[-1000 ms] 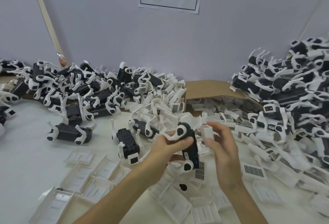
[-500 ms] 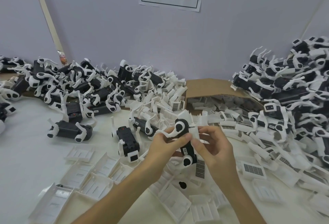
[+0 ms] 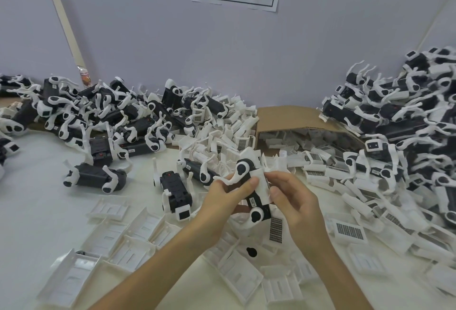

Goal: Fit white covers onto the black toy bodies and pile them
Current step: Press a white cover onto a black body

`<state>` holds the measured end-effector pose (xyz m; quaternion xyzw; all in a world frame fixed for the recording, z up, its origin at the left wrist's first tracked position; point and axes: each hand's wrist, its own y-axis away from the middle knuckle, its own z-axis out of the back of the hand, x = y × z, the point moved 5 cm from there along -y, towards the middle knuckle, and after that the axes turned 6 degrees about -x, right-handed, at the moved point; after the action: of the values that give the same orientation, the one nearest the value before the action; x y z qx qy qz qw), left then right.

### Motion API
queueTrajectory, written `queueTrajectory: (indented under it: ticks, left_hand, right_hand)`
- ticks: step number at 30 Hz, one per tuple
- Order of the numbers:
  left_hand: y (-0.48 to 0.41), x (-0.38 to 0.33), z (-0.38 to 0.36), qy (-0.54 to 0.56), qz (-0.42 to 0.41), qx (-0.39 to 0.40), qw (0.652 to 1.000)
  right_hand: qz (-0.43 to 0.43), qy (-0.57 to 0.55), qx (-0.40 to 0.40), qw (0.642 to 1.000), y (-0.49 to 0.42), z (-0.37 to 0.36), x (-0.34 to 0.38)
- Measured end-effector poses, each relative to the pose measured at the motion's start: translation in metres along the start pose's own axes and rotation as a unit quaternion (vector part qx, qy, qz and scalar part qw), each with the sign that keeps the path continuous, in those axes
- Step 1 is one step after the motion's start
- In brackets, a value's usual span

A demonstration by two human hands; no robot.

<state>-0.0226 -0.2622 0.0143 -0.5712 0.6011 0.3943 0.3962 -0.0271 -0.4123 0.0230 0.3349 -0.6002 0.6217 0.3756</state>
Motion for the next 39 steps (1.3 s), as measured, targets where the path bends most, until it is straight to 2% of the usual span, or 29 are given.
queueTrajectory:
  ticks: [14, 20, 24, 28, 33, 39]
  left_hand:
    - [0.001, 0.004, -0.002, -0.002, 0.012, 0.041, 0.999]
    - [-0.004, 0.008, 0.001, 0.025, 0.029, 0.019, 0.999]
    - [-0.002, 0.008, -0.002, 0.065, 0.060, 0.038, 0.995]
    - [-0.002, 0.009, -0.002, 0.035, 0.053, 0.036, 0.997]
    - [-0.003, 0.009, 0.001, -0.020, 0.029, 0.038, 0.999]
    - [-0.004, 0.008, -0.001, -0.043, 0.023, 0.054, 0.997]
  right_hand:
    - [-0.014, 0.031, 0.001, 0.999, 0.001, -0.001, -0.001]
    - [-0.026, 0.001, 0.006, 1.000, 0.001, -0.003, 0.002]
    - [-0.072, -0.033, -0.007, 0.997, 0.002, -0.004, 0.000]
    - [-0.118, -0.024, -0.028, 0.992, -0.001, 0.003, -0.006]
    - [-0.162, -0.051, 0.034, 0.985, 0.002, -0.005, -0.011]
    - [-0.174, -0.060, 0.043, 0.982, 0.003, -0.008, -0.010]
